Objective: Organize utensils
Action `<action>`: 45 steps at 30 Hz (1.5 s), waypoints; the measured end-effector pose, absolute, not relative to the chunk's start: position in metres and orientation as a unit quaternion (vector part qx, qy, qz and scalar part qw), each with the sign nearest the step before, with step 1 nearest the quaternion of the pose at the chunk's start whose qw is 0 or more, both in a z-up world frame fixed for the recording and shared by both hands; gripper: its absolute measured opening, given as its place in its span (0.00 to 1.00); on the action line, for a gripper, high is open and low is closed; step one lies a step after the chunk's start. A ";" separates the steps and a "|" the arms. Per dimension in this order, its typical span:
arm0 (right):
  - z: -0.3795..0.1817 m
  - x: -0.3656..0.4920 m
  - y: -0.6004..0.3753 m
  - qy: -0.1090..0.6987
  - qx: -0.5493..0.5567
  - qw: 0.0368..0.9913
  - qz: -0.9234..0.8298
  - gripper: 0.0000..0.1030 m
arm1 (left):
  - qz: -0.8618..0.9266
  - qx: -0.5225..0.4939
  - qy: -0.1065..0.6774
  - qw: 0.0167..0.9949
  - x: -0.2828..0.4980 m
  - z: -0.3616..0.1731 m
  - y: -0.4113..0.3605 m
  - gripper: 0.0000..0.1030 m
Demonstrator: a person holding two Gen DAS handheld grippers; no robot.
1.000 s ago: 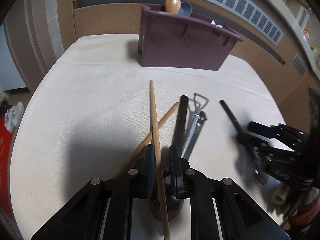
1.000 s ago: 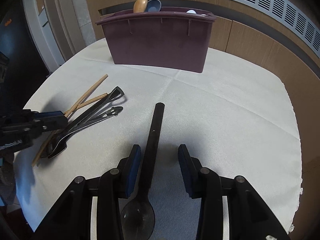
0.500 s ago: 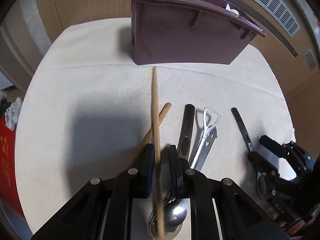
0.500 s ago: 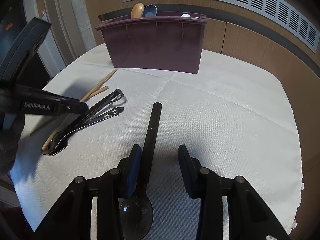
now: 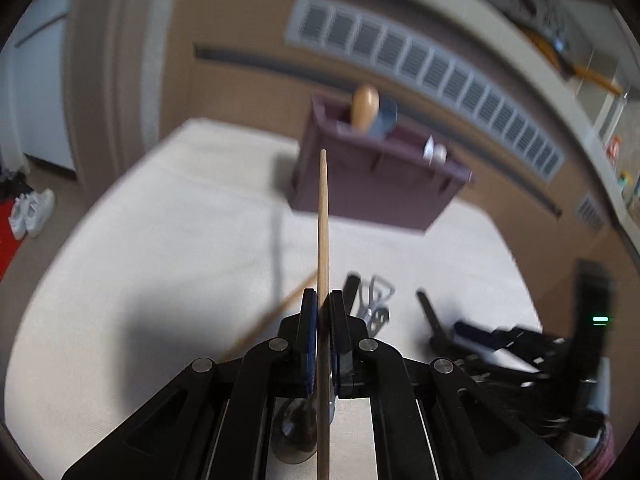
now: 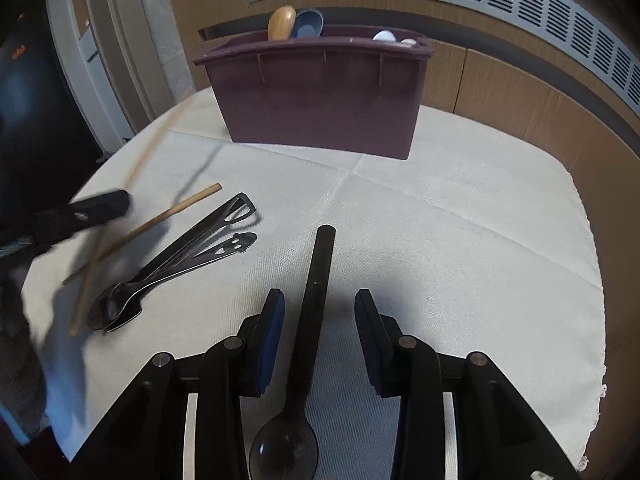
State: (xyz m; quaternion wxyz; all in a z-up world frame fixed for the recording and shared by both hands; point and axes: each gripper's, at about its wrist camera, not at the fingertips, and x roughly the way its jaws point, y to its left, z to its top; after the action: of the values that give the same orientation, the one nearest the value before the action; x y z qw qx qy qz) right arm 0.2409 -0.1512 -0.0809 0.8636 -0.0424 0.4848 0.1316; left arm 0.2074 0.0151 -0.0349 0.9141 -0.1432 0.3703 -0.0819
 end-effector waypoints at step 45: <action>0.082 0.371 -0.200 0.150 0.055 0.977 0.140 0.11 | -0.085 -0.145 0.071 0.983 0.343 0.059 -0.021 0.05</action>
State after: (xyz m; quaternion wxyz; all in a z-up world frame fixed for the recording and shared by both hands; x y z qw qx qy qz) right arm 0.3706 -0.1998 0.0820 0.9771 0.0555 0.1503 0.1403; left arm 0.3431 -0.0209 0.0587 0.9833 -0.1447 0.0705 -0.0849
